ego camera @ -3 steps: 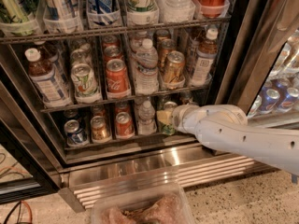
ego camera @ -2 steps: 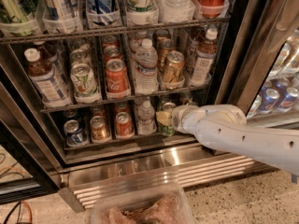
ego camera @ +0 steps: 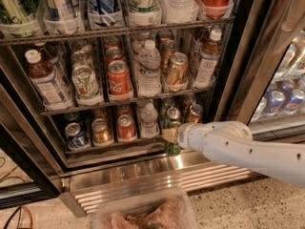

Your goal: Pick green can from bottom shelf of fridge

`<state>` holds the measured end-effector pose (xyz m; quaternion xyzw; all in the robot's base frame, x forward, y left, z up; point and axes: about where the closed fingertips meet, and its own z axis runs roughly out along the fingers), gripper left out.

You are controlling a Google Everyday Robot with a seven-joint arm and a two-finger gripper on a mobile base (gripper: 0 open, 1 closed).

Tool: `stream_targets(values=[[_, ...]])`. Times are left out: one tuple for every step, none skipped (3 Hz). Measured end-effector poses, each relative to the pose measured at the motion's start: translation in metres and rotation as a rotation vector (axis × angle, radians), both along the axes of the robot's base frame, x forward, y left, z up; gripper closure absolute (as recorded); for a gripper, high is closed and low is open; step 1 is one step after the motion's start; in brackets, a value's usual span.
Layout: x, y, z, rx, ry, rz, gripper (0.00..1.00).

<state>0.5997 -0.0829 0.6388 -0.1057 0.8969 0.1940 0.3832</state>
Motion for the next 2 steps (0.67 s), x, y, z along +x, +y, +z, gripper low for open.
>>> stream_targets(values=[[-0.016,0.015,-0.004,0.039,0.050,0.003,1.00],[-0.022,0.037,0.003,0.061,0.052,0.033,1.00]])
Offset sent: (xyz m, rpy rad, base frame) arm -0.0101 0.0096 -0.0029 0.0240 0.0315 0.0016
